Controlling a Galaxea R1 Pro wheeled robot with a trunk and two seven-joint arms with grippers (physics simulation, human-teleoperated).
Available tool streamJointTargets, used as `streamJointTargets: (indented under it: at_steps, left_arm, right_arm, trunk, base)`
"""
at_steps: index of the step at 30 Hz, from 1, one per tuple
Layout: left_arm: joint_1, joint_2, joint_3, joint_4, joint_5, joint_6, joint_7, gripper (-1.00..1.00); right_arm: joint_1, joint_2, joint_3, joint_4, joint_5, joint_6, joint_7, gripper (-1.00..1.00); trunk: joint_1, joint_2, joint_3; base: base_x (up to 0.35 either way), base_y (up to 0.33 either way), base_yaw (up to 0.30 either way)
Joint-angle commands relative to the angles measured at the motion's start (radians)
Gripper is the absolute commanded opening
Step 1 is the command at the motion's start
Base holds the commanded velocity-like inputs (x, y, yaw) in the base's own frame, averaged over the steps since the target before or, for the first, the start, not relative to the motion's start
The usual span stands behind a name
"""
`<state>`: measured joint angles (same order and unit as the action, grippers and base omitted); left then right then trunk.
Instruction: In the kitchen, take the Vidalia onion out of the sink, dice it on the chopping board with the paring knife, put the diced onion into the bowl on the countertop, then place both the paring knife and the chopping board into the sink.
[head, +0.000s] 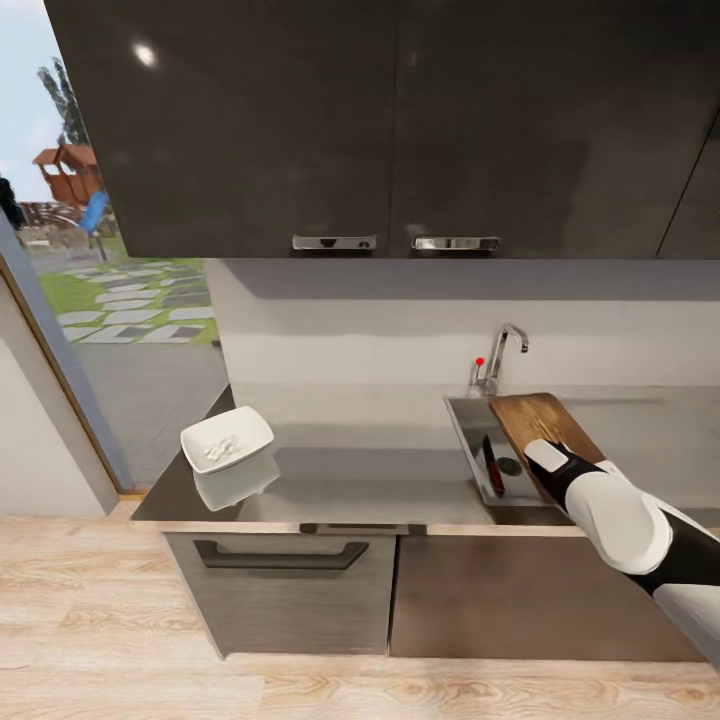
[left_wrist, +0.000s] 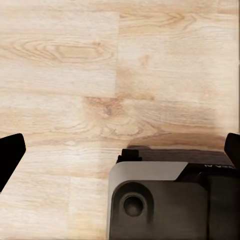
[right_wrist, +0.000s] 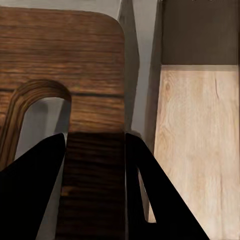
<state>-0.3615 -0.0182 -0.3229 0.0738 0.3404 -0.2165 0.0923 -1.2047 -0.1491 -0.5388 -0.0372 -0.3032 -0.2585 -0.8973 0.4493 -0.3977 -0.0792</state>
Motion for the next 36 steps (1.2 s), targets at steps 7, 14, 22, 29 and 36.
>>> streamJointTargets:
  at_steps: [7, 14, 22, 29, 36]
  left_arm:
    - [-0.002, -0.003, -0.007, 0.004, 0.006, -0.005, 0.001, 1.00]
    - [-0.002, -0.003, -0.007, 0.004, 0.007, -0.004, 0.001, 1.00]
    - [-0.002, -0.003, -0.007, 0.004, 0.008, -0.004, 0.001, 1.00]
    - [-0.002, -0.004, -0.007, 0.004, 0.008, -0.004, 0.001, 1.00]
    - [-0.002, -0.008, -0.007, 0.004, 0.008, -0.004, 0.001, 1.00]
  right_arm:
    - [-0.001, 0.008, 0.012, -0.007, -0.007, -0.006, -0.080, -1.00]
    - [-0.001, 0.009, 0.013, -0.013, -0.007, -0.004, -0.086, -1.00]
    - [-0.001, 0.060, 0.014, -0.013, -0.005, -0.004, -0.088, -1.00]
    - [-0.001, 0.056, 0.014, -0.012, -0.002, -0.017, -0.088, -1.00]
    - [-0.001, 0.047, 0.013, -0.002, 0.001, -0.062, -0.146, -1.00]
  trunk:
    - [0.001, -0.002, -0.002]
    - [0.001, -0.002, -0.002]
    - [0.001, -0.002, -0.002]
    - [0.001, -0.002, -0.002]
    - [0.001, -0.002, -0.002]
  base:
    - [0.048, -0.051, 0.000]
    - [0.254, -0.157, 0.000]
    - [0.263, 0.128, 0.000]
    - [0.018, 0.193, 0.000]
    - [0.000, 0.004, 0.000]
